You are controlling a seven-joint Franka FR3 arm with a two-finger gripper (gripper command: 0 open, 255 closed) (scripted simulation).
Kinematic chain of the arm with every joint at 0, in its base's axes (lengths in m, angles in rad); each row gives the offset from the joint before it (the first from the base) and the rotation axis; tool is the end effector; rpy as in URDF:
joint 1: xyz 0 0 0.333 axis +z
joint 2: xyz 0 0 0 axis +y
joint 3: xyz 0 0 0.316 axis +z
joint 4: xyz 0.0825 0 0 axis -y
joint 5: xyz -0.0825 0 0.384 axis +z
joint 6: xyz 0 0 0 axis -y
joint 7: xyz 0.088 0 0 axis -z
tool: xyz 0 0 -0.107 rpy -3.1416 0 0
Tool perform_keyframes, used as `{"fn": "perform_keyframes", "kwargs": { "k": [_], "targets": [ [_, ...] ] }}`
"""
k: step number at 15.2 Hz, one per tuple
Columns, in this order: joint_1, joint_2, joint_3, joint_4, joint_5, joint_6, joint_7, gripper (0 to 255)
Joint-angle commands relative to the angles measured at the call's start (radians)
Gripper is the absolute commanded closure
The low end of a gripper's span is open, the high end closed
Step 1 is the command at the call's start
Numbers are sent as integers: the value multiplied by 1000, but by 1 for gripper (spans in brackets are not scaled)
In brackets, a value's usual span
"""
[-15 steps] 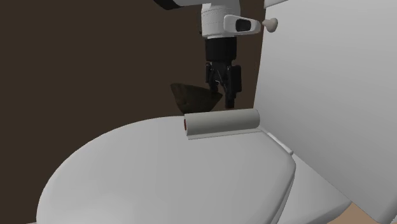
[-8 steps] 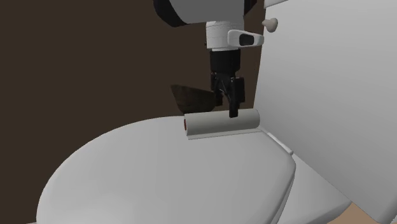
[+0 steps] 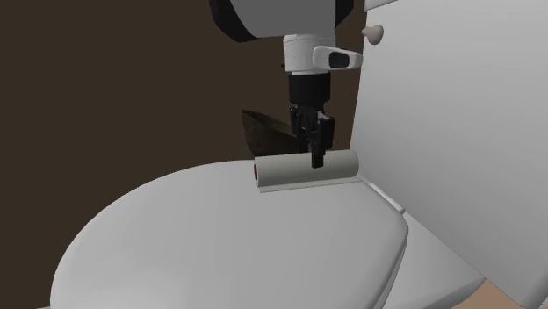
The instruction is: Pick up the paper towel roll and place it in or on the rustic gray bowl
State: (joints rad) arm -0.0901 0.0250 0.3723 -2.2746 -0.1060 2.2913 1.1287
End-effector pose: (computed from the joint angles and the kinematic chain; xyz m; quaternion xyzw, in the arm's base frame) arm 0.4991 0.1421 0.3459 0.9250 -0.3783 0.0204 0.0288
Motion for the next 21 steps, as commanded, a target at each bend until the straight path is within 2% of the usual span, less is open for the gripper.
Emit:
{"fn": "perform_keyframes", "kwargs": {
  "k": [1, 9, 21],
  "targets": [
    [6, 7, 7, -7, 3, -2, -2, 255],
    [7, 14, 7, -2, -1, -2, 1, 255],
    [6, -79, 5, 71, 52, -159, -44, 255]
  ]
}}
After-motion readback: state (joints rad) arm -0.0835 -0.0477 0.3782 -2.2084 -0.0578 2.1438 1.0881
